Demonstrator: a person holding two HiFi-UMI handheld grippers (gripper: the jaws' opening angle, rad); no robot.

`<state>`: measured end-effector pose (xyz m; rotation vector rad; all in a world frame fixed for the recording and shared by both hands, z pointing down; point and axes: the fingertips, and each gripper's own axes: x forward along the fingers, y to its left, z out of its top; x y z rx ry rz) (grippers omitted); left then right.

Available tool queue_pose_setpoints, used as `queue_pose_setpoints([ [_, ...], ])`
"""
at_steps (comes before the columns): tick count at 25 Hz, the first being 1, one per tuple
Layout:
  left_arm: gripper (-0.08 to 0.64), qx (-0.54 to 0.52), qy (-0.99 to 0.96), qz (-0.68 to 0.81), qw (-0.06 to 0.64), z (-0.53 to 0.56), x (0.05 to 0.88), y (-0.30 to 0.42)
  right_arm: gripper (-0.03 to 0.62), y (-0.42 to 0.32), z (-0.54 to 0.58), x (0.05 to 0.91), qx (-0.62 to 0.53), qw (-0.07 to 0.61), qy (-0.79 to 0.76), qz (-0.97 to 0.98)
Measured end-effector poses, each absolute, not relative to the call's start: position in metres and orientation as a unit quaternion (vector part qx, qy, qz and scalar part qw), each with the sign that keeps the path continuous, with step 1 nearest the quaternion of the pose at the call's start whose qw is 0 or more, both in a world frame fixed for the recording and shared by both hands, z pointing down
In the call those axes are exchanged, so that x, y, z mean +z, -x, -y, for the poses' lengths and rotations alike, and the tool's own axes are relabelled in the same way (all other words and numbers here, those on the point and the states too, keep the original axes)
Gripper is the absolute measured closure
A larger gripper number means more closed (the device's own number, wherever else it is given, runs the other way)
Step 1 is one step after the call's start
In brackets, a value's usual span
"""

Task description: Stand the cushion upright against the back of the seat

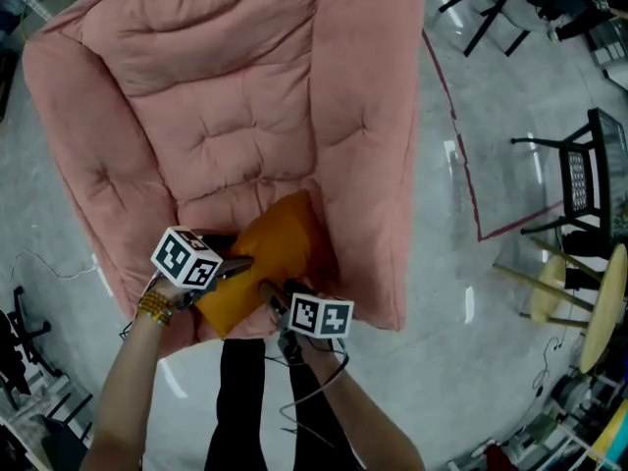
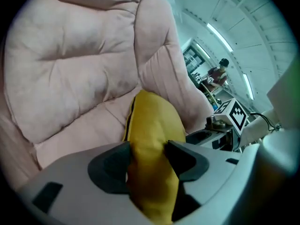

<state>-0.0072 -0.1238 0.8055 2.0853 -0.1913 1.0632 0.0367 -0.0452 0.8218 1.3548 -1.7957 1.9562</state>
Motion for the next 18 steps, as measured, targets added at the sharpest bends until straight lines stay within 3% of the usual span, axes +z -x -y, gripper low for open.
queue_pose_setpoints([
  [3,0.328,0.411,-0.817,0.072,0.399,0.119,0.804,0.005,0.375,-0.04,0.042,0.82,0.637,0.101,-0.461,0.61],
  [10,0.33,0.39,-0.809,0.087,0.43,0.099,0.776,0.017,0.377,-0.043,0.036,0.791,0.555,0.181,-0.449,0.677],
  [14,0.33,0.354,-0.804,0.169,0.447,0.08,0.777,0.029,0.377,-0.044,0.04,0.786,0.46,0.262,-0.435,0.728],
  [18,0.328,0.301,-0.795,0.277,0.448,0.078,0.783,0.04,0.376,-0.042,0.05,0.796,0.467,0.263,-0.428,0.728],
])
